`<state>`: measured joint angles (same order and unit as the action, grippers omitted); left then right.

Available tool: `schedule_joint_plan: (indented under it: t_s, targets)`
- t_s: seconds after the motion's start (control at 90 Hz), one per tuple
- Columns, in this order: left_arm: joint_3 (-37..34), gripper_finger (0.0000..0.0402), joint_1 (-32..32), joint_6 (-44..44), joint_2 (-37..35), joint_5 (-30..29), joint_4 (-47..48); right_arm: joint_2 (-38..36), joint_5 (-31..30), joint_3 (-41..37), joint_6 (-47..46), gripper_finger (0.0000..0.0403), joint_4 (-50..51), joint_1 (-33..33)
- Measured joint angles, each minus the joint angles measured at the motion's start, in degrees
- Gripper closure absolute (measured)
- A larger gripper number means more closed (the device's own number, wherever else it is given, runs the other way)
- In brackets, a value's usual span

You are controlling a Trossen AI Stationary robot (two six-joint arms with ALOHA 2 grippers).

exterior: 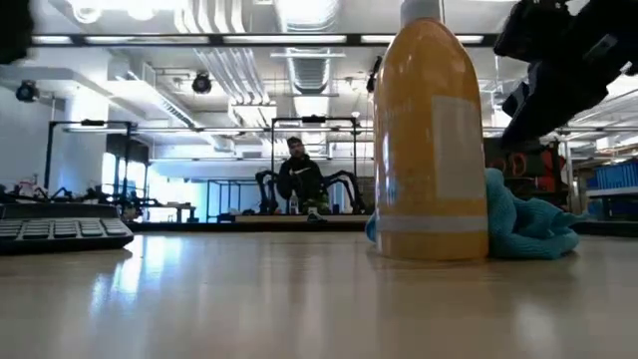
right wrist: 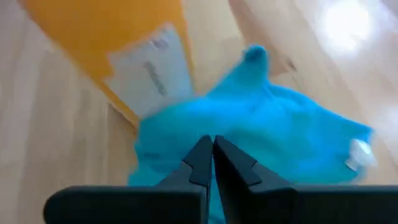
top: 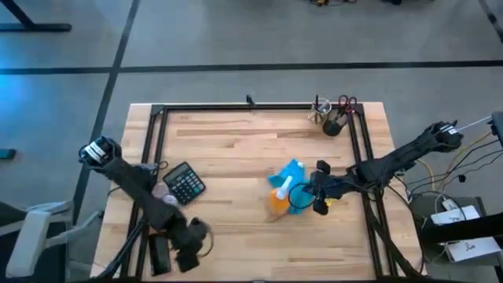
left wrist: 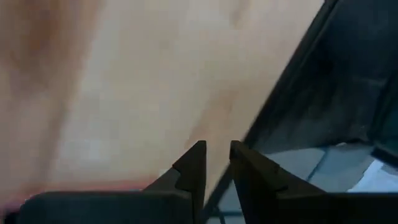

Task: Apply microfiber cloth
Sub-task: Spray the pink cellphone using the yellow spray bottle

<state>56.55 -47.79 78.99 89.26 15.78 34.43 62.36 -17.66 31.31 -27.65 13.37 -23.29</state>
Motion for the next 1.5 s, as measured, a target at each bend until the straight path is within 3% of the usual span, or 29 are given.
schedule_joint_plan:
  t_s: [0.211, 0.389, 0.6, 0.856, 1.022, 1.356, 1.5]
  targets:
    - [0.0, 0.0343, -8.0, 12.5, 0.1, 0.0, 4.5, 7.6, 0.1, 1.4, -5.5, 0.0403, -6.4, -5.6]
    - [-0.1, 0.0343, -10.6, 16.1, 0.6, 0.3, 9.2, 15.0, -0.4, 4.8, -12.5, 0.0403, -6.6, -10.1]
    - [-3.3, 0.0343, -10.6, 14.5, 2.6, 3.6, 10.3, 26.7, -2.5, 11.8, -18.1, 0.0403, -6.8, -14.5]
    - [-7.9, 0.0343, -10.1, 3.7, 3.8, 6.1, 7.6, 39.9, -3.4, 26.2, -16.6, 0.0403, -6.8, -17.7]
    - [-7.7, 0.0343, -7.8, -5.6, 3.8, -0.9, 4.6, 46.8, -3.5, 35.5, -9.4, 0.0403, -6.8, -16.7]
    - [-7.7, 0.0343, 0.8, -22.9, 2.8, -20.7, 1.5, 58.1, -3.4, 49.9, 5.1, 0.0403, -6.5, -10.3]
    - [-6.7, 0.0343, 3.5, -27.5, 0.9, -22.3, 2.5, 61.7, -3.5, 54.6, 9.9, 0.0403, -6.4, -7.8]
